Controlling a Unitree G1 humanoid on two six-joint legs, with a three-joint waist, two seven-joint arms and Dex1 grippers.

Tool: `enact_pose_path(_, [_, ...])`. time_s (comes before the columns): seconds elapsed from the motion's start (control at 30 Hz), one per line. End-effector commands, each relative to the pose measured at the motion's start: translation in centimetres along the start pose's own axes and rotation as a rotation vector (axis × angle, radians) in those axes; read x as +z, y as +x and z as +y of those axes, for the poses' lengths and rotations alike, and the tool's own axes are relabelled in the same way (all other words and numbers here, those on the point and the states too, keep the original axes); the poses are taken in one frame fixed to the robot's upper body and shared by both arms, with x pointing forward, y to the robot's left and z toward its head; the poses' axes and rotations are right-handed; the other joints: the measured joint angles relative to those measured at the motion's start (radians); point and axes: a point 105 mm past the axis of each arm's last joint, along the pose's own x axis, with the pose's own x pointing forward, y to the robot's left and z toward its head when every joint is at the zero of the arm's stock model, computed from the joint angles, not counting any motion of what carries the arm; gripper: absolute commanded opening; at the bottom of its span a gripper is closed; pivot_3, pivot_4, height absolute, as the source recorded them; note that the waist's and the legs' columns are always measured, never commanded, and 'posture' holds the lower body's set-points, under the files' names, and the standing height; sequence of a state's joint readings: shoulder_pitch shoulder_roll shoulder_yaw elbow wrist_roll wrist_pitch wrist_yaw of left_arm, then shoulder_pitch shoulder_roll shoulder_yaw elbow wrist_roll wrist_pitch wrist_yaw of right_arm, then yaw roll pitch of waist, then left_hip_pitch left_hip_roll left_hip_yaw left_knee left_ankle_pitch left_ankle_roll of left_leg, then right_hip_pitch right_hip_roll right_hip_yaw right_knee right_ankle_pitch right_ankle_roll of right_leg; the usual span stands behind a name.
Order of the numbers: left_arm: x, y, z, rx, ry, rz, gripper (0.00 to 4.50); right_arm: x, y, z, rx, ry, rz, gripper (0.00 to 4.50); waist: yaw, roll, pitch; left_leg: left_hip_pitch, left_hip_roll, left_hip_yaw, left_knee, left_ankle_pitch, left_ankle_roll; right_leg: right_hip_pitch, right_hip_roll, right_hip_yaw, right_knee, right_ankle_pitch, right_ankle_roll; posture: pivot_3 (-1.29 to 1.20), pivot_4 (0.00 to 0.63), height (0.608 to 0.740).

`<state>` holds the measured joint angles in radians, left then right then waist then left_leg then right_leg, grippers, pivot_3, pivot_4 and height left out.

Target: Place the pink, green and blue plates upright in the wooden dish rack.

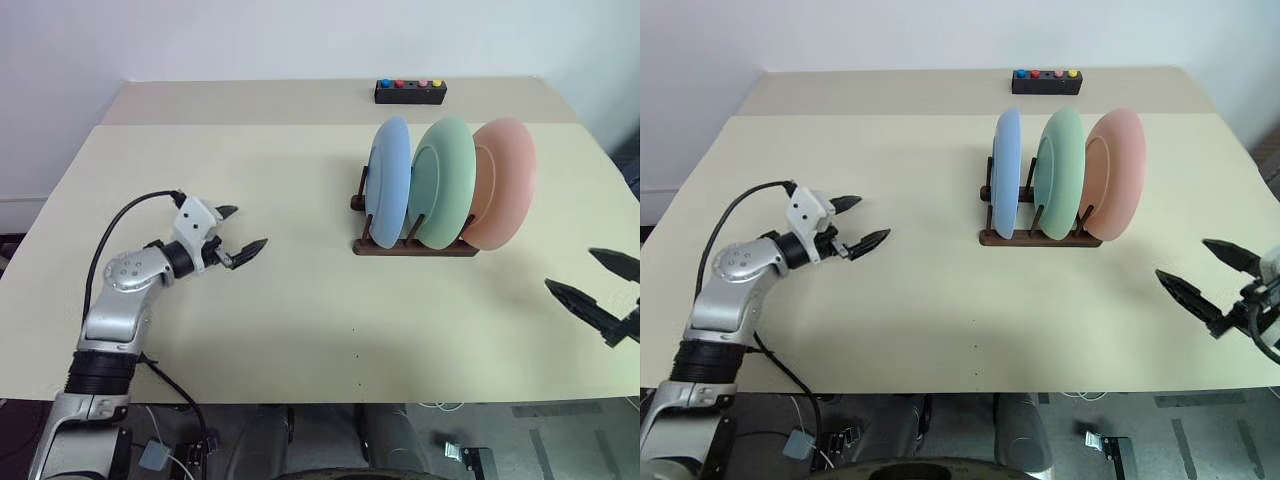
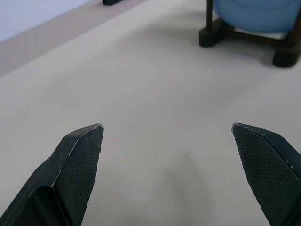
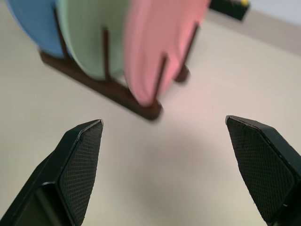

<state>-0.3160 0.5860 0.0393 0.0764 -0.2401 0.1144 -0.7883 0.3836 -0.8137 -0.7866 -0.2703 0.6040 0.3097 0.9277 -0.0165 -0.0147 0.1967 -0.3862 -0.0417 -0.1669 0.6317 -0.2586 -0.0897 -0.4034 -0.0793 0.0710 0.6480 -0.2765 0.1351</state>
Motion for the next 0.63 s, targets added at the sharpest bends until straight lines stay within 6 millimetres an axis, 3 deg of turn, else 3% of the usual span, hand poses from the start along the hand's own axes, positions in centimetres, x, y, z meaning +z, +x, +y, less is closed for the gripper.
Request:
enact_pose_path(0.03, [0.3,-1.2,0.3,0.006,0.032,-0.023,4.50,0.0,-0.7,-0.6,-0.012,-0.014,-0.033,4.26,0.000,0.000,0.000,0.000,0.000,0.000,0.000,0.000,0.000,0.000,0.000,0.000,0.000,0.000,0.000,0.00,0.150,0.740])
enact_pose_path(0.33, [-0.9,-2.9,-0.7,-0.048,-0.051,0.012,4.50,-1.8,-1.0,-1.3,-0.016,0.049,-0.014,4.26,0.001,0.000,0.000,0.001,0.000,0.000,0.000,0.000,0.000,0.001,0.000,0.000,0.000,0.000,0.000,0.00,0.150,0.740])
enact_pose_path(0.63, [-0.9,-3.3,-1.5,-0.038,-0.084,0.018,4.50,-1.6,0.5,-1.3,0.015,0.063,-0.035,4.26,0.000,0.001,-0.001,0.004,0.000,0.000,0.000,0.000,0.000,0.004,0.000,0.000,0.000,0.000,0.000,0.00,0.150,0.740])
